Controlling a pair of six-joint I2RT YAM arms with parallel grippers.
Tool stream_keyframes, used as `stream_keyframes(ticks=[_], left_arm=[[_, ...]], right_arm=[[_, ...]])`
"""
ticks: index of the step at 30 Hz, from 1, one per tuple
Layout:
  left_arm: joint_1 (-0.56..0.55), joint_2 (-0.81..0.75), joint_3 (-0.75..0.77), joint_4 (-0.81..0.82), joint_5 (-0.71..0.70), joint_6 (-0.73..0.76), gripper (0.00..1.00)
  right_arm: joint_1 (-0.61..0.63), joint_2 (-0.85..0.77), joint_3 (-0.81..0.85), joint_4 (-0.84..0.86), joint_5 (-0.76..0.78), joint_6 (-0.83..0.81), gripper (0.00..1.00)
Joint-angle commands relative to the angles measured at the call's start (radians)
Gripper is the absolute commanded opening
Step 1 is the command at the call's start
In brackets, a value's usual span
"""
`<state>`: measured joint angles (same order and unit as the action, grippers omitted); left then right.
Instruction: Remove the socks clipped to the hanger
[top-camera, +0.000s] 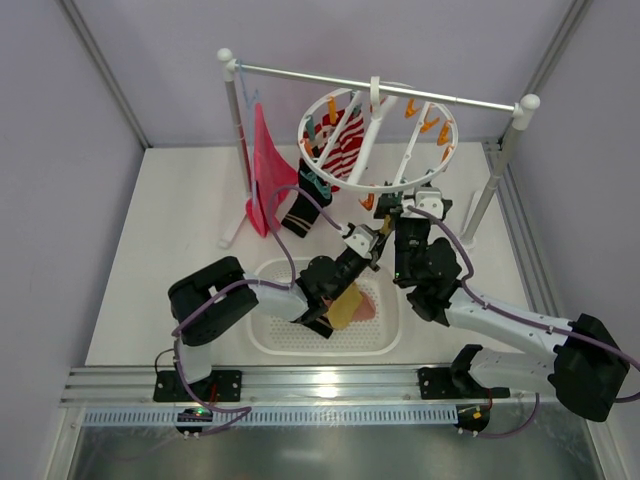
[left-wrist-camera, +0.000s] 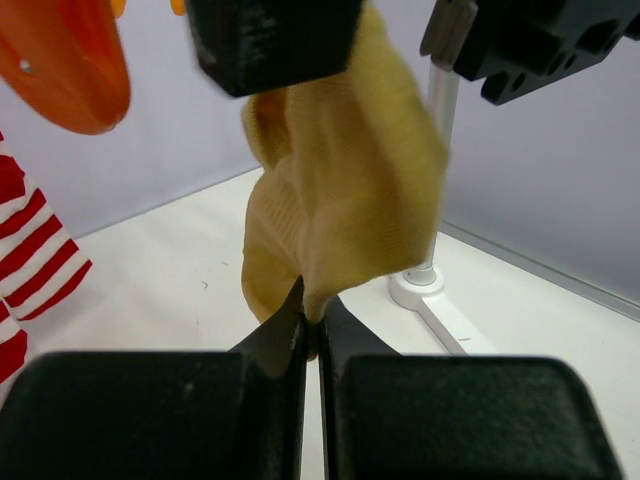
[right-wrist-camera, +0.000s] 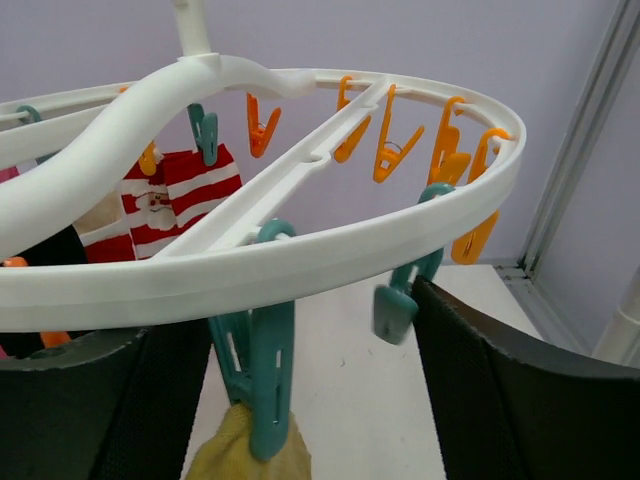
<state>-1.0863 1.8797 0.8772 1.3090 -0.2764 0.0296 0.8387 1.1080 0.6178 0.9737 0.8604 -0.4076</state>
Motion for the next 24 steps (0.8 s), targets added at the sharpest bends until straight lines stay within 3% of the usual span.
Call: stream_keyframes(ticks=[1, 3, 4, 7, 8, 13, 15, 16, 19, 24], left_arm=[[-0.001, -0.037, -0.012, 0.236, 0.002, -0.002, 0.02], [-0.001, -0.036, -0.011, 0.236, -0.001, -0.002, 0.01], [-0.001, -0.036, -0.011, 0.236, -0.003, -0.002, 0.01], [-0.001, -0.033, -0.011, 0.236, -0.009, 0.000, 0.01], [-0.001, -0.031, -0.011, 0.236, -0.010, 0.001, 0.01], [-0.001, -0.028, -0.011, 0.236, -0.023, 0.006, 0.00], [-0.001, -0.024, -0.009, 0.236, -0.029, 0.007, 0.00], [-0.001, -0.022, -0.010, 0.236, -0.032, 0.010, 0.00], [-0.001, -0.019, -0.010, 0.236, -0.037, 0.013, 0.00], [-0.001, -0.017, -0.011, 0.237, -0.043, 0.010, 0.00]], right_arm=[[0.017, 0.007, -0.009, 0.190, 0.055, -0.069, 0.74], [0.022, 0.010, -0.016, 0.224, 0.054, -0.085, 0.59], [0.025, 0.009, -0.018, 0.227, 0.046, -0.089, 0.39], [0.026, 0.007, -0.024, 0.232, 0.034, -0.085, 0.10], [0.028, 0.006, -0.026, 0.230, 0.031, -0.085, 0.05], [0.027, -0.019, -0.033, 0.198, 0.000, -0.056, 0.04], [0.028, -0.040, -0.035, 0.145, -0.030, -0.017, 0.09], [0.028, -0.072, -0.035, 0.110, -0.047, 0.005, 0.33], [0.028, -0.156, -0.043, -0.013, -0.104, 0.099, 0.86], [0.028, -0.296, -0.067, -0.171, -0.164, 0.200, 0.93]])
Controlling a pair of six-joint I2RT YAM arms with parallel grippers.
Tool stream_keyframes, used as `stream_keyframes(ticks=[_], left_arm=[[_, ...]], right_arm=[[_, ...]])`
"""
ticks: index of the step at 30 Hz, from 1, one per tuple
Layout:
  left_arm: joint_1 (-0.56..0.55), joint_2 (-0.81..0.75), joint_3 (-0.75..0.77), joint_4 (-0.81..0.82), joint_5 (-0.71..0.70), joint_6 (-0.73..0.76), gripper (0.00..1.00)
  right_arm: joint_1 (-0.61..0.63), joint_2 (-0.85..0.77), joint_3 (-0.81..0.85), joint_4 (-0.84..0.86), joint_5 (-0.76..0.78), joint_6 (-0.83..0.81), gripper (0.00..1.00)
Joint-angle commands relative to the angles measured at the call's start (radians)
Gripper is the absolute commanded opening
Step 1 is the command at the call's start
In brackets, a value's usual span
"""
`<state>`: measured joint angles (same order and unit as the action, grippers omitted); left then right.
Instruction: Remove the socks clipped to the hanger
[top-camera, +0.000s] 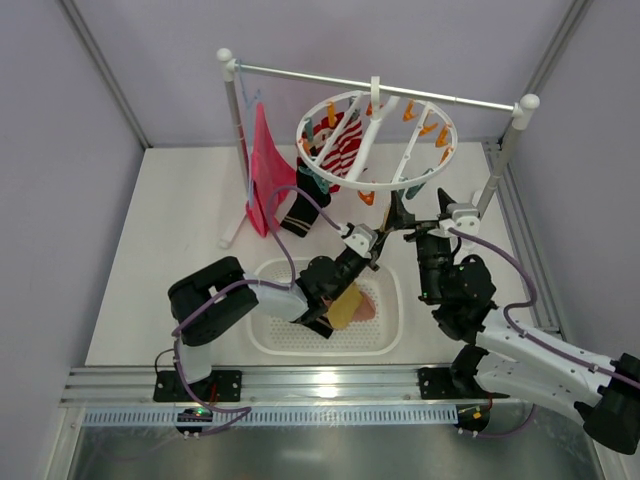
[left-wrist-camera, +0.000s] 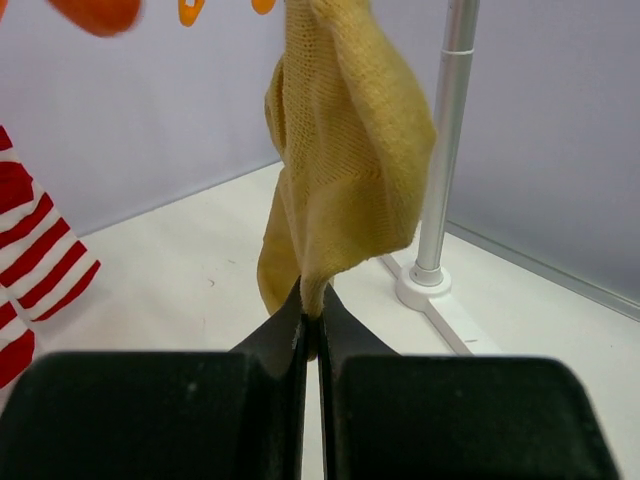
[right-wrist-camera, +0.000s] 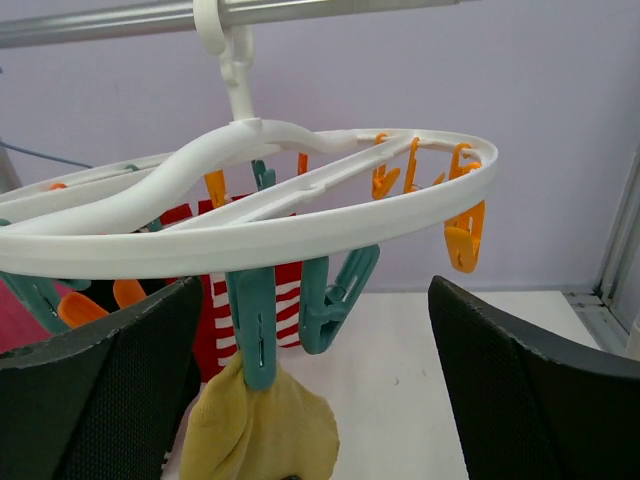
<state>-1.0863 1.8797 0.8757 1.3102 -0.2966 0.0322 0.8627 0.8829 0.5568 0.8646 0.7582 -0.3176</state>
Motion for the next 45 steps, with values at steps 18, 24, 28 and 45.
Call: stream_keyframes(ticks=[18, 24, 28, 45], left_arm=[[-0.001, -0.073, -0.061, 0.235, 0.033, -0.006, 0.00], [-0.007, -0.085, -0.067, 0.235, -0.019, 0.006, 0.00], [-0.050, -0.100, -0.067, 0.233, -0.107, 0.101, 0.00], [-0.067, -0.203, -0.119, 0.101, -0.001, 0.086, 0.00]], right_arm=[[0.002, -0.206, 0.065, -0.423, -0.197, 0.285, 0.93], [0.006, -0.242, 0.051, -0.443, -0.145, 0.281, 0.93], [0.053, -0.182, 0.094, -0.454, -0.033, 0.227, 0.92], [0.332, 0.169, 0.339, -0.377, 0.674, -0.023, 0.93]])
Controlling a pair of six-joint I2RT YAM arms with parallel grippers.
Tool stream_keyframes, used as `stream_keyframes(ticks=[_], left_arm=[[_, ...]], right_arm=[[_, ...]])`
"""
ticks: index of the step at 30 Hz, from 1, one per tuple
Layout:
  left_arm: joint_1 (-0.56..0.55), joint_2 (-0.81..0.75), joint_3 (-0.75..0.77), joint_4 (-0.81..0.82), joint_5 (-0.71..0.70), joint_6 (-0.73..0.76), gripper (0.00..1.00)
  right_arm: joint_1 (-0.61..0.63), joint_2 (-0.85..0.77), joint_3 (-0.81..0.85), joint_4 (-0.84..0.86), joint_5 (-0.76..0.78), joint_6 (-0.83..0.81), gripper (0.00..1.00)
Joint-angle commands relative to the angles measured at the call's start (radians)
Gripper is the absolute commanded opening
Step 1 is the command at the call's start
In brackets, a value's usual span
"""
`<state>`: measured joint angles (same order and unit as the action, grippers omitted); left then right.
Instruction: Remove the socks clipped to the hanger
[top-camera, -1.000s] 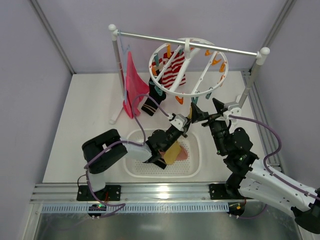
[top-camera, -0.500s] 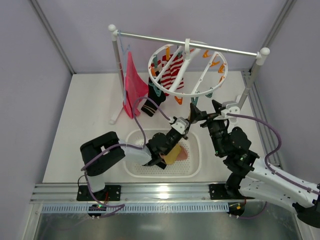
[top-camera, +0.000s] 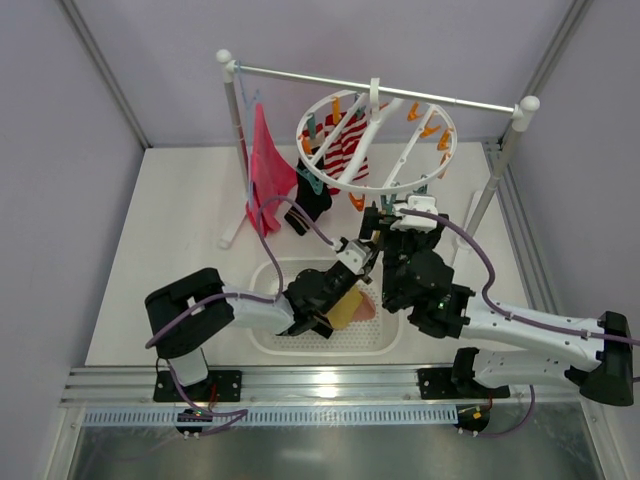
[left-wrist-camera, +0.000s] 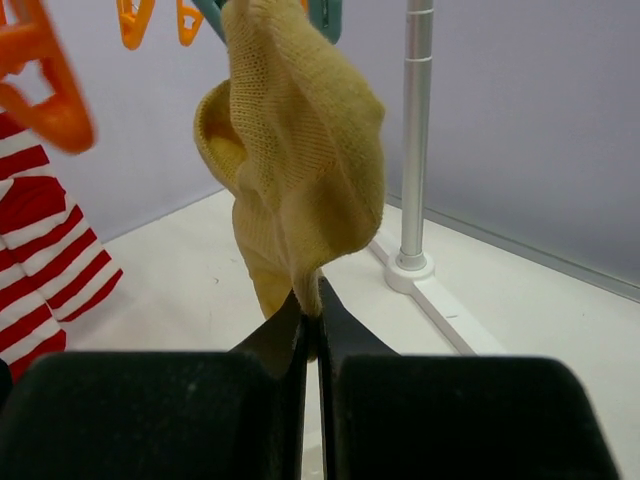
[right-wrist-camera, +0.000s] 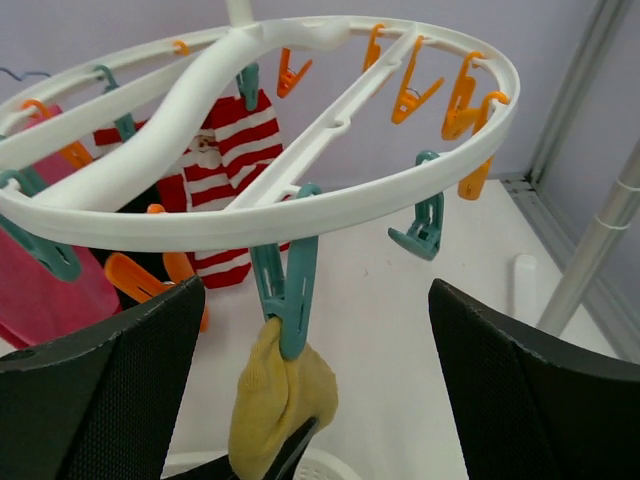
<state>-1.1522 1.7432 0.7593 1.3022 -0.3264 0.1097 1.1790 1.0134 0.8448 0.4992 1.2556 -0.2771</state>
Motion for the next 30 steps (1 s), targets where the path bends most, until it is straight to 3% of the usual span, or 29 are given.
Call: stream_keyframes(ticks=[1, 12, 30], left_arm=[[-0.001, -0.079, -0.005, 0.088, 0.032, 0.008, 0.00], [-0.001, -0.005, -0.014, 0.160, 0.032, 0.048, 0.00], [-0.001, -0.013, -0.040, 0.200, 0.046, 0.038, 0.00]], right_arm=[[0.018, 0.057, 0.059, -0.013, 0.197, -0.066, 0.93], [0.022, 0.083, 0.152, -0.180, 0.298, 0.009, 0.93], [0.019, 0.247, 0.260, -0.195, 0.320, -0.014, 0.93]])
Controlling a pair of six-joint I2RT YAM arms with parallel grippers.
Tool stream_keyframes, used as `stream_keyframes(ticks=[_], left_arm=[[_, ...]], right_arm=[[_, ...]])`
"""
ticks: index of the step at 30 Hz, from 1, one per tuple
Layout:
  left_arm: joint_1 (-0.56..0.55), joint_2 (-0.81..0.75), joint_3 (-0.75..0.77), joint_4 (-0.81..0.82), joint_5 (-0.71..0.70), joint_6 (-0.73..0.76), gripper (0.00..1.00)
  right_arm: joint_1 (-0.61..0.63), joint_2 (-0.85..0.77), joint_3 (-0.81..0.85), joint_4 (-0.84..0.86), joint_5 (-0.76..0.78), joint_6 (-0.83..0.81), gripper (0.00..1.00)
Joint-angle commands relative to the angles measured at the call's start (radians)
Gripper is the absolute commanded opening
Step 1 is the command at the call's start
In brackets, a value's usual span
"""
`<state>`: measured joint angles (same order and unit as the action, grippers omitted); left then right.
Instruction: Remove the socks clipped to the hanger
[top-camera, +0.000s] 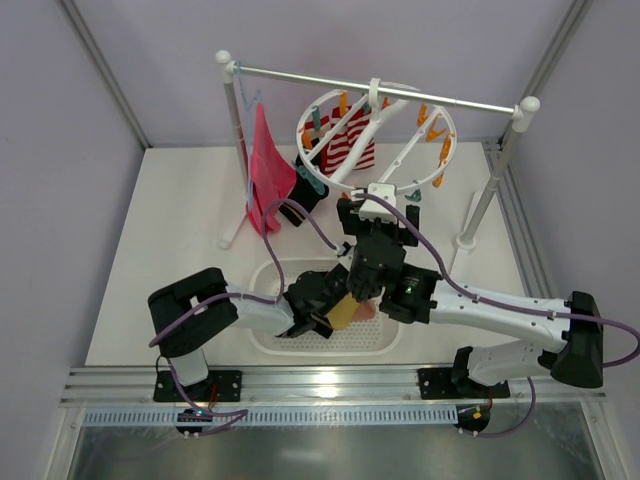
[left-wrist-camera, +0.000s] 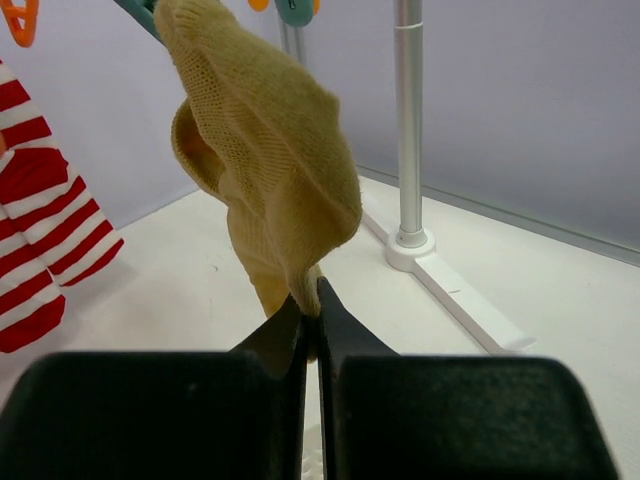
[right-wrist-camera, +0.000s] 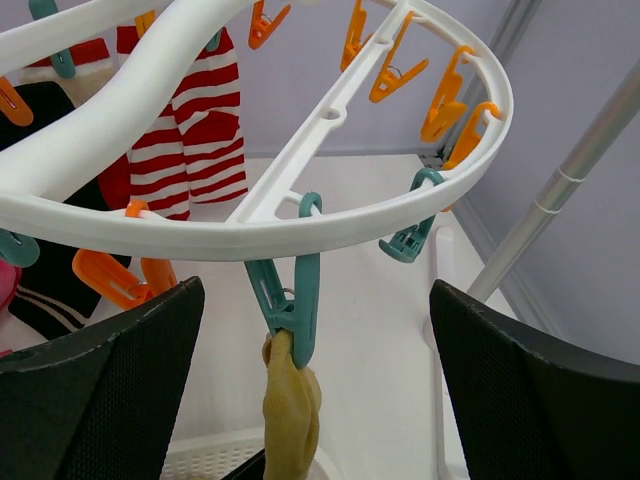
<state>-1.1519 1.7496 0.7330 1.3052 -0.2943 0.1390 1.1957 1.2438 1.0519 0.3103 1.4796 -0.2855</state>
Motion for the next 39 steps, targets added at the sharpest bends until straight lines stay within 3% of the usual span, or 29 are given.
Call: stream_keyframes(ticks=[1, 9, 13, 15, 27, 39], left_arm=[[-0.002, -0.021, -0.017, 0.200, 0.014, 0.010, 0.00], [-0.002, -0.039, -0.052, 0.233, 0.023, 0.005, 0.00], [-0.003, -0.048, -0.061, 0.240, 0.024, 0.001, 0.00], [-0.003, -0.051, -0.064, 0.240, 0.024, -0.001, 0.00], [-0.014, -0.084, -0.090, 0.240, 0.056, 0.007, 0.00], [-0.042, -0.087, -0.101, 0.241, 0.096, 0.034, 0.00]], right_arm=[[0.004, 0.022, 0.059, -0.008, 0.099, -0.003, 0.93], [-0.001, 0.058, 0.091, -0.115, 0.149, 0.086, 0.97], [-0.002, 0.078, 0.152, -0.403, 0.186, 0.284, 0.98], [-0.002, 0.085, 0.161, -0.467, 0.205, 0.374, 0.98], [-0.007, 0.062, 0.091, -0.456, 0.174, 0.430, 0.99], [-0.071, 0.078, 0.129, -0.623, 0.104, 0.600, 1.00]])
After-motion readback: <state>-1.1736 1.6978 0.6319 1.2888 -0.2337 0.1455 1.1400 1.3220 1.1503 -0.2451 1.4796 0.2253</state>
